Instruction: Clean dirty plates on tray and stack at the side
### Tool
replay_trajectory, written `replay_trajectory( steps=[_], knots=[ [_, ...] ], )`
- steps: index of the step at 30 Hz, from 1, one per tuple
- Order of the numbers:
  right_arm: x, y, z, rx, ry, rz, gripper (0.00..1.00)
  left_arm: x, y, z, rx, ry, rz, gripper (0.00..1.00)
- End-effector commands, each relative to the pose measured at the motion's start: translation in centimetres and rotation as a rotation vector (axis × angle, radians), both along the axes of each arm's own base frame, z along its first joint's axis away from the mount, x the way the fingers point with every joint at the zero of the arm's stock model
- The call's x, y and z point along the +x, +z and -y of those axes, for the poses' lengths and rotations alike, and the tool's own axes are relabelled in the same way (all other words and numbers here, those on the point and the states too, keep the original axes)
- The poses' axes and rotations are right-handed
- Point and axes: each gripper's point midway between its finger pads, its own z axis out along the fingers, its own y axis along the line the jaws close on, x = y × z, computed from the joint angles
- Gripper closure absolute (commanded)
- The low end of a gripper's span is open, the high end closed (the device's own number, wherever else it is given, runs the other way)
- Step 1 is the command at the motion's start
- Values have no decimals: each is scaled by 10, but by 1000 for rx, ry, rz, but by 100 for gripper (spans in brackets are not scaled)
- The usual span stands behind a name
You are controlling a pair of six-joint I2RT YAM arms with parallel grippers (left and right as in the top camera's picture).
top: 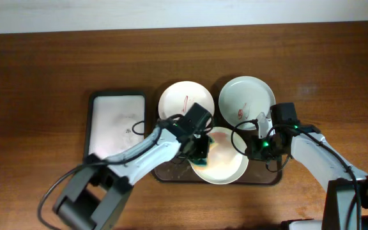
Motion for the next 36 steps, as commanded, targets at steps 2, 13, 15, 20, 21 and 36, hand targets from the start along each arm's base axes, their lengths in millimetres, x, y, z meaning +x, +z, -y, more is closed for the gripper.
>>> replay_trajectory(
  steps=[2,13,15,20,21,36],
  knots=[
    [1,-3,6,-29,-4,-2,93,34,88,-16,-111,15,235,100],
    [-14,-13,1,2,1,-30,96,69,63,-202,216,471,164,100],
    [-11,-9,-5,41,8,-22,96,64,52,-210,243,418,160,100],
    [20,54,8,-39,-7,193,96,60,43,-216,267,422,155,98],
    [23,66,20,-110,-29,244,96,61,44,-217,271,424,161,99],
    [33,176,-3,-982,117,830,96,67,46,-215,262,424,185,100]
  ],
)
